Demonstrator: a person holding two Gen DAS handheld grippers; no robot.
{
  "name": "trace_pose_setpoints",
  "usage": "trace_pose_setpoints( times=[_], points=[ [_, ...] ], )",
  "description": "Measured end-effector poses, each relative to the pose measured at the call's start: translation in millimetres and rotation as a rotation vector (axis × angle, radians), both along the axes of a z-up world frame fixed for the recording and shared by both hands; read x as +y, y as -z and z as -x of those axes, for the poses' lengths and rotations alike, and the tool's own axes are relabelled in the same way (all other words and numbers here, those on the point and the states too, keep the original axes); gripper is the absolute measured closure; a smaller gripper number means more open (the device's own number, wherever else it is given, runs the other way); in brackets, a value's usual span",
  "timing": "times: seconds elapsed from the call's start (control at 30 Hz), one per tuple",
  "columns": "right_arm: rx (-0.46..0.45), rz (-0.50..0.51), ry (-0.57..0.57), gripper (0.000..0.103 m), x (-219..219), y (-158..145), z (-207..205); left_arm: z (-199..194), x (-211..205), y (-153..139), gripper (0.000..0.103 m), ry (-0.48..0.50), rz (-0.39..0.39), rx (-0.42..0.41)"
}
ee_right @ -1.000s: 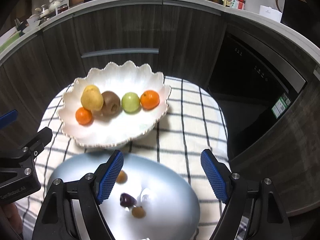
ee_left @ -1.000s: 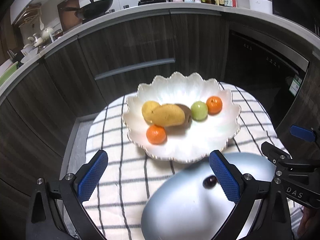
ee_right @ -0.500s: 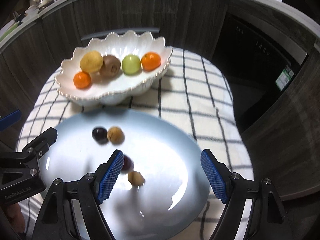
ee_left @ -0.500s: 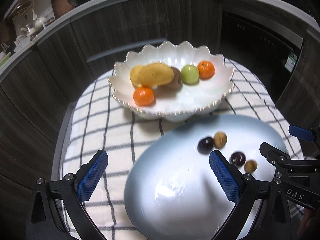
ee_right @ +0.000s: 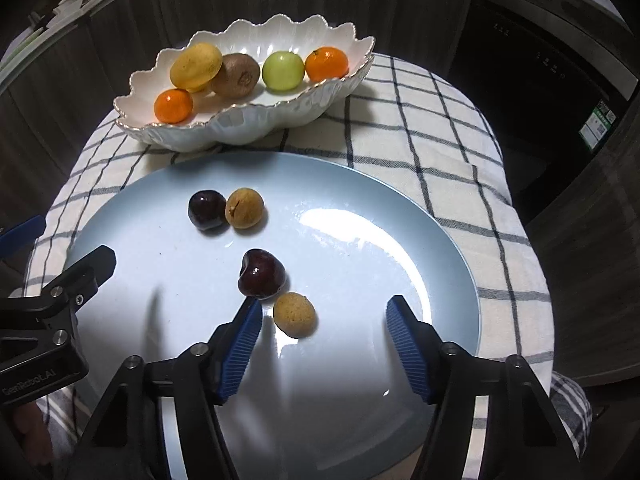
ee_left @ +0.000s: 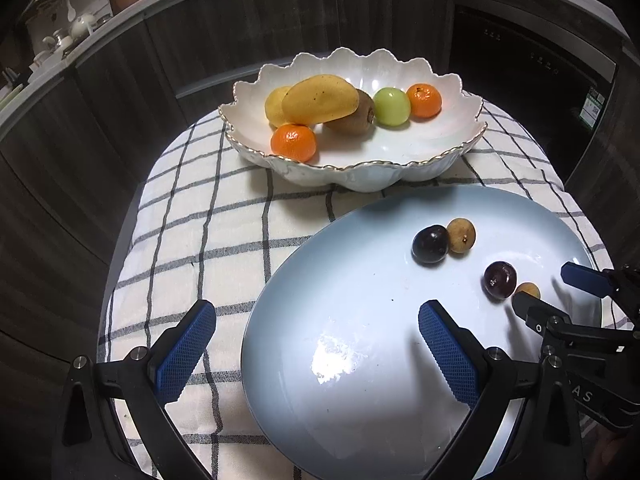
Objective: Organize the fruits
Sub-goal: 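Grasp a brown longan with right tool while left tool grasps a dark plum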
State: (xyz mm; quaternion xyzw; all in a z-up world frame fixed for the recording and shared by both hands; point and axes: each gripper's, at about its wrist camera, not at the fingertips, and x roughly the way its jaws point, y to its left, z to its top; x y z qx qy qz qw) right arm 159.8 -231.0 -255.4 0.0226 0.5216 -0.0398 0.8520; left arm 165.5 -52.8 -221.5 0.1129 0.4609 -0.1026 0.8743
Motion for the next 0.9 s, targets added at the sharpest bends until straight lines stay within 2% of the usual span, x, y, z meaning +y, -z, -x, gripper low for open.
trace_pose_setpoints(
  times=[0.07,0.13,0.27,0.3,0.33,0.37,0.63,0.73,0.9],
  points=[
    [0.006,-0.004,-0.006,0.047,0,3,-2,-1,-1,2,0.000,0.001,-0.001,0.002],
    [0.008,-0.005,-0.015,0.057,1,6,-3,-2,-2,3,0.000,0.002,-0.002,0.004],
    [0.007,-0.012,-0.021,0.063,1,8,-5,-4,-4,4,0.000,0.003,-0.001,0.007],
    [0.006,-0.015,-0.023,0.068,1,8,-5,-5,-5,4,0.000,0.005,0.001,0.008],
    [0.005,-0.022,-0.027,0.077,0,8,-6,-5,-6,5,0.000,0.007,0.002,0.010],
    [0.005,-0.025,-0.028,0.079,0,8,-6,-6,-8,5,0.000,0.011,0.004,0.011],
    [-0.016,-0.030,0.007,0.079,-17,1,-3,-13,-30,9,0.002,0.055,0.024,0.017],
    [-0.023,-0.025,0.020,0.079,-24,-2,-2,-18,-42,13,0.009,0.079,0.028,0.025],
    [-0.022,-0.027,0.040,0.079,-33,-3,-6,-28,-56,25,0.028,0.103,0.020,0.058]
  ],
)
